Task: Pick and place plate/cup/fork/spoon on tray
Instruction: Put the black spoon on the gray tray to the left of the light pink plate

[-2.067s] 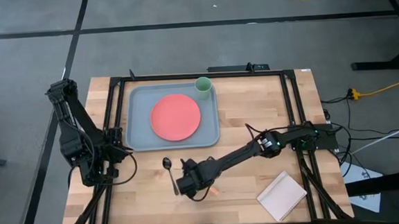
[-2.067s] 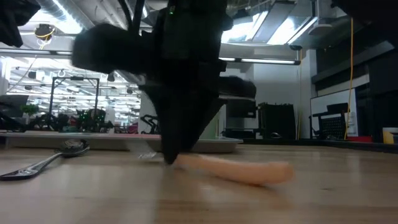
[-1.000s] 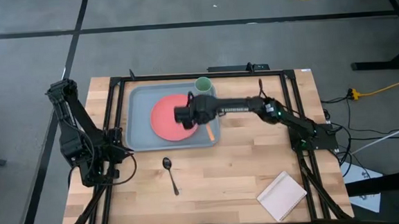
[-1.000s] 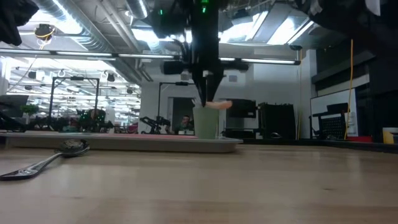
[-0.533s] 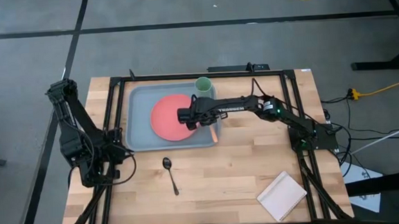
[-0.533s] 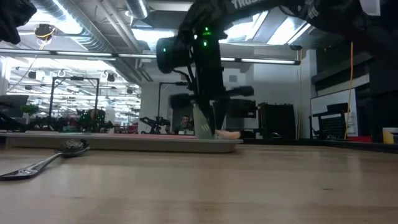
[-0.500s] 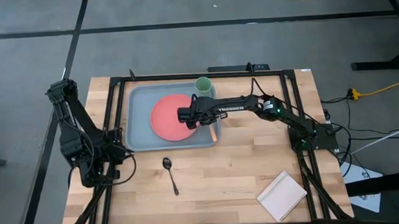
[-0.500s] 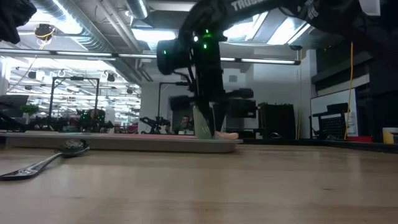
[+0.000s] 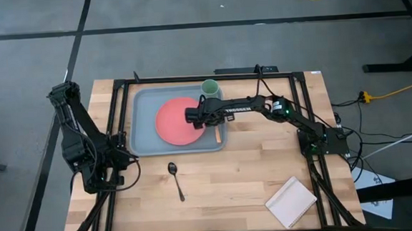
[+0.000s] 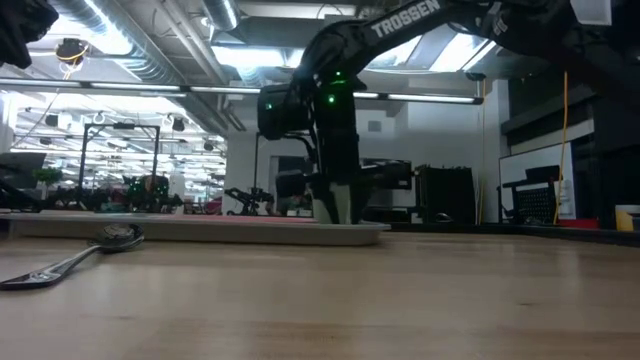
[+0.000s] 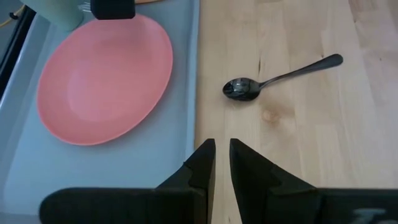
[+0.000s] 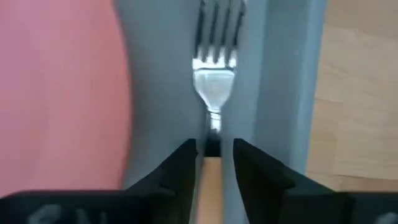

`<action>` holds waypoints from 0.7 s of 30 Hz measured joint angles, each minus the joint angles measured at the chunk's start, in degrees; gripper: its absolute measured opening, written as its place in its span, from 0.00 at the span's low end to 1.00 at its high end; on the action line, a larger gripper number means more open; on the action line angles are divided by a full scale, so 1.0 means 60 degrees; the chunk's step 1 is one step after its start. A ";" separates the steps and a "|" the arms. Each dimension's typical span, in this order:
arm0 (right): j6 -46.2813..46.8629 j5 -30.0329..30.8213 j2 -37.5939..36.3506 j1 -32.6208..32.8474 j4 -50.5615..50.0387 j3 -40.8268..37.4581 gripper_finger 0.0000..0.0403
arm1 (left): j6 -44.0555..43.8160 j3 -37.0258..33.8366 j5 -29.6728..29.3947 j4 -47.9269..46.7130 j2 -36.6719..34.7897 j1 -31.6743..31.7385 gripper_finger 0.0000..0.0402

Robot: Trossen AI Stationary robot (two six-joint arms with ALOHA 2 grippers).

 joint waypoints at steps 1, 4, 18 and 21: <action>-0.0019 0.0052 0.0003 0.0000 -0.0029 0.0102 0.29 | 0.0000 0.0000 -0.0009 0.0000 0.0000 0.0000 0.10; -0.0045 0.0245 0.0003 0.0007 -0.0374 0.0456 0.30 | 0.0000 0.0000 -0.0014 0.0000 0.0000 -0.0002 0.10; -0.4968 -0.1760 -0.0009 0.1019 -0.1715 0.3417 0.30 | 0.0073 0.0000 -0.0020 -0.0015 0.0003 0.0000 0.10; -0.7102 -0.2353 -0.0246 0.1524 -0.1766 0.3171 0.30 | 0.0069 0.0000 -0.0016 -0.0018 0.0004 0.0000 0.10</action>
